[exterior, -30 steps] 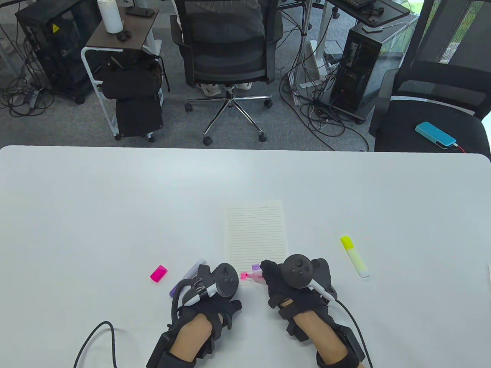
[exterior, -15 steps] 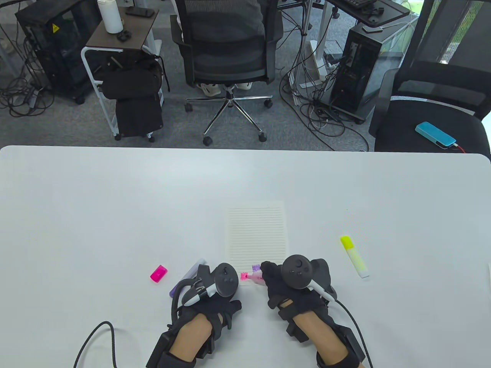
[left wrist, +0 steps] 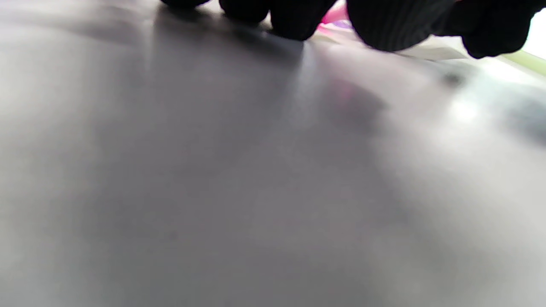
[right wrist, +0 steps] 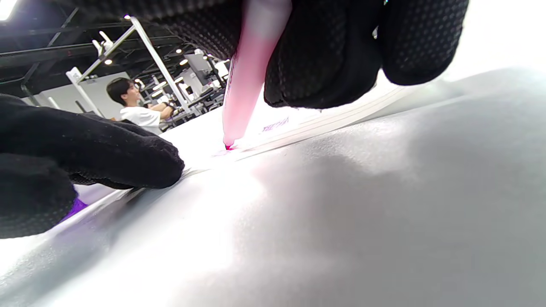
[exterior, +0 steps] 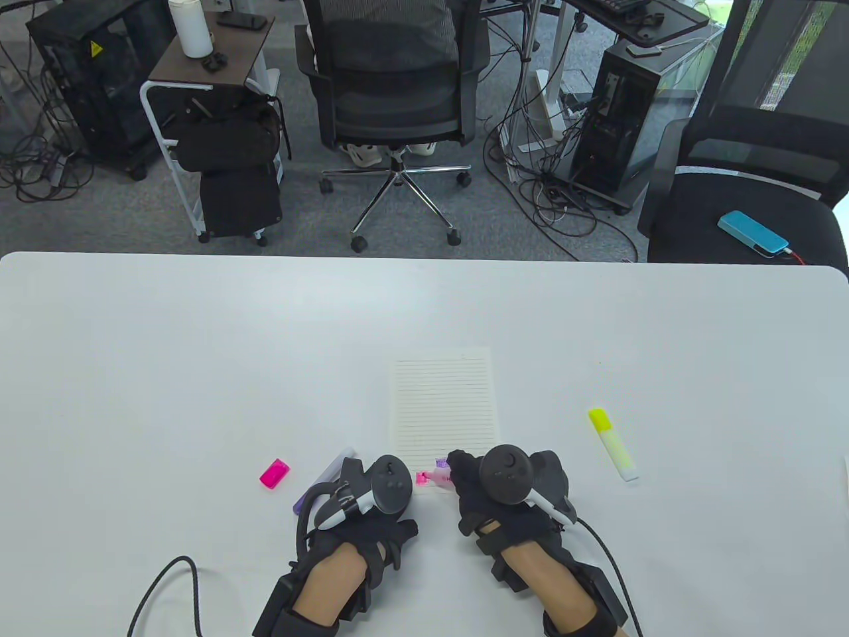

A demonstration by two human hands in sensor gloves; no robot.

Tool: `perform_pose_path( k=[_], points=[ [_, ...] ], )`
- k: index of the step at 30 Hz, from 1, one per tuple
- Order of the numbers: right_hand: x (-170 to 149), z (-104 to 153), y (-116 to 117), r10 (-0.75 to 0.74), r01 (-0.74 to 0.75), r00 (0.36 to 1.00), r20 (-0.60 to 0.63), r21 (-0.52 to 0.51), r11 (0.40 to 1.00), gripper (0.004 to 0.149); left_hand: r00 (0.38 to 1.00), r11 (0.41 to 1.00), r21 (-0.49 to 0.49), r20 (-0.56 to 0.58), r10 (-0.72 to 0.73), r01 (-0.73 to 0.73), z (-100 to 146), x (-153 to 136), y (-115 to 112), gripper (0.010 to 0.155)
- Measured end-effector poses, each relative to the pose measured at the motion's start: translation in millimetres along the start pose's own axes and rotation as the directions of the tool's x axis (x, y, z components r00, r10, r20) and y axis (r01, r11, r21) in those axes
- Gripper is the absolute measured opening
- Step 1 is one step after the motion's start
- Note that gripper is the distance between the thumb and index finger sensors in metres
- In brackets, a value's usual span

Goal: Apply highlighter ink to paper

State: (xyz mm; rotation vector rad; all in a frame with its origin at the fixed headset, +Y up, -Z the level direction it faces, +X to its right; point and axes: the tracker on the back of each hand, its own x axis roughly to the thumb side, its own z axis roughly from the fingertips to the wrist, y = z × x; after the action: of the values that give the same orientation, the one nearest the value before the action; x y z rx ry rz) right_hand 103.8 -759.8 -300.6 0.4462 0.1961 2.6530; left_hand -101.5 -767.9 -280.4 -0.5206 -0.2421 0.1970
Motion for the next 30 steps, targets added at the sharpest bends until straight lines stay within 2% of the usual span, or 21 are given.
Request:
perform_pose_path(
  k=[6, 11, 16, 20, 27, 30],
  points=[
    [-0.1, 1.2, -2.1, 0.013, -0.013, 0.999, -0.05, -0.009, 1.0, 0.041, 1.0, 1.0, -0.001, 0.0, 0.001, -0.001, 0.5, 0.0, 0.1, 0.069],
    [0.6, 0.1, 1.7, -0.007, 0.007, 1.0, -0.024, 0.0, 1.0, 0.042, 1.0, 1.0, -0.001, -0.001, -0.001, 0.001, 0.2, 0.1, 0.2, 0.069],
    [-1.1, 1.2, -3.4, 0.018, -0.018, 0.998, -0.065, -0.011, 1.0, 0.041, 1.0, 1.0, -0.001, 0.0, 0.0, 0.0, -0.1, 0.1, 0.1, 0.069],
    [-0.1, 0.3, 1.4, -0.012, 0.013, 0.999, -0.03, 0.014, 1.0, 0.041, 1.0, 1.0, -0.001, -0.001, -0.001, 0.001, -0.1, 0.0, 0.1, 0.069],
    [0.7, 2.0, -2.3, 0.018, -0.018, 0.998, -0.059, -0.004, 1.0, 0.041, 1.0, 1.0, -0.001, 0.0, 0.002, -0.002, -0.2, -0.2, -0.1, 0.069],
    [0.4, 1.2, 1.1, -0.032, 0.032, 0.999, -0.032, 0.023, 0.999, 0.041, 1.0, 1.0, -0.001, 0.0, 0.002, -0.002, -0.2, -0.2, -0.1, 0.069]
  ],
)
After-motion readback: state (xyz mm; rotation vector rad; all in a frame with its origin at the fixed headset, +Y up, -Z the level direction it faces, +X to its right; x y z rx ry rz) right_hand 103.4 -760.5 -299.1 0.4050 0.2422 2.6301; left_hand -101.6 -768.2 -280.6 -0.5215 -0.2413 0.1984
